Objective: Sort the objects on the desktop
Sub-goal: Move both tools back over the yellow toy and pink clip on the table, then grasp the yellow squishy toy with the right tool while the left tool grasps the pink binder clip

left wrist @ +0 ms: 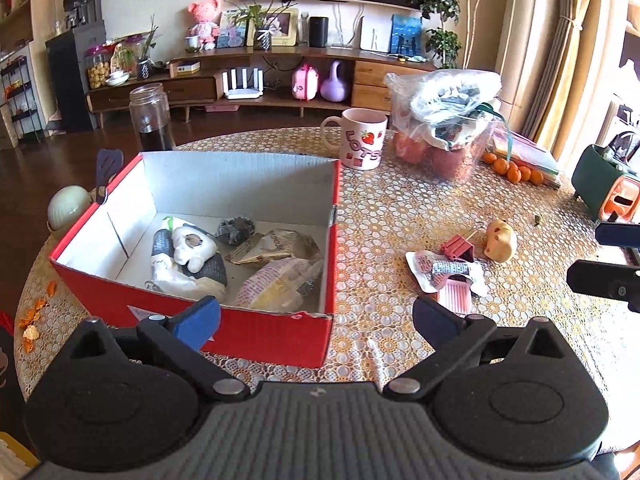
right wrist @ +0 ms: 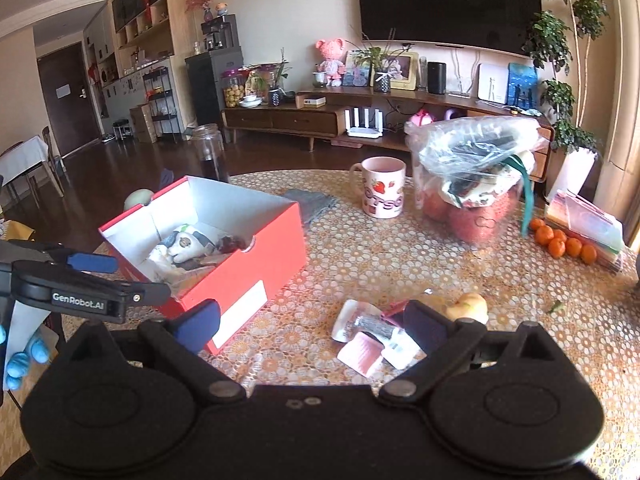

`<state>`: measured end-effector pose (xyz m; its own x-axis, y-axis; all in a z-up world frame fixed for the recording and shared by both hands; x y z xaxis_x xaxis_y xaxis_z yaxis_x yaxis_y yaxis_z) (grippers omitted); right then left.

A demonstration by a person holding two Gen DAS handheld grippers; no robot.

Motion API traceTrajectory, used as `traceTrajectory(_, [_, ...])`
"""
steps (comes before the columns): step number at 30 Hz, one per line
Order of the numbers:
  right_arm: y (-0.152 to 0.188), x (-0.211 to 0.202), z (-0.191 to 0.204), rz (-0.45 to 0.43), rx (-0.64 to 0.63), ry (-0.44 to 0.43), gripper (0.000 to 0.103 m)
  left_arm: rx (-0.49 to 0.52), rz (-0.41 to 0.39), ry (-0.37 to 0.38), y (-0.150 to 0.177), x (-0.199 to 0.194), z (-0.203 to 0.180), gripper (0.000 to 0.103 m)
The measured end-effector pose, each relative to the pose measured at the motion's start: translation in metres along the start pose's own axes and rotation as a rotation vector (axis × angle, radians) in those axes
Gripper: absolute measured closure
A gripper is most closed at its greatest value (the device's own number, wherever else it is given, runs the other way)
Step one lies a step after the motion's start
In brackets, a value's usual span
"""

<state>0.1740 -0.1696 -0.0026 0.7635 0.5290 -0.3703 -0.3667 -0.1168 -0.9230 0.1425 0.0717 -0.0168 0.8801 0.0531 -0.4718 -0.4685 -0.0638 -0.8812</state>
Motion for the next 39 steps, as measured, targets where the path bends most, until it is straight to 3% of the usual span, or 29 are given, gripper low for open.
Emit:
traceTrajectory(6, [0.015,-0.015,-0.038,0.009,0.014,0.070,0.005,0.039,0.006,0.076,0.008,0.008,-0.041,0.000])
traceTrajectory(17, [0.036,-0.008,-0.090,0.032,0.045,0.141,0.005,0.080,0.035,0.128,0.014,0.052,-0.090,0.000])
traceTrajectory(39, [0.059,0.102,-0.159,0.128,0.082,0.159,0.008,0.131,0.080,0.190,0.020,0.176,-0.148,0.000])
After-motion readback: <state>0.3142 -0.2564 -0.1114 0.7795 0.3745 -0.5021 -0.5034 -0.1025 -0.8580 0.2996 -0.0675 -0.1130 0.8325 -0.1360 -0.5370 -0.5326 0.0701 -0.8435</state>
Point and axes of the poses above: each gripper's, at about its wrist camera, not at the fingertips, and x roughly the way its jaws point, z to its left, y to its underside, the point moved 2 cm from there along x, roughly the way its jaws point, and after that the axes turned 15 degrees about -z, right-handed, at the moved point
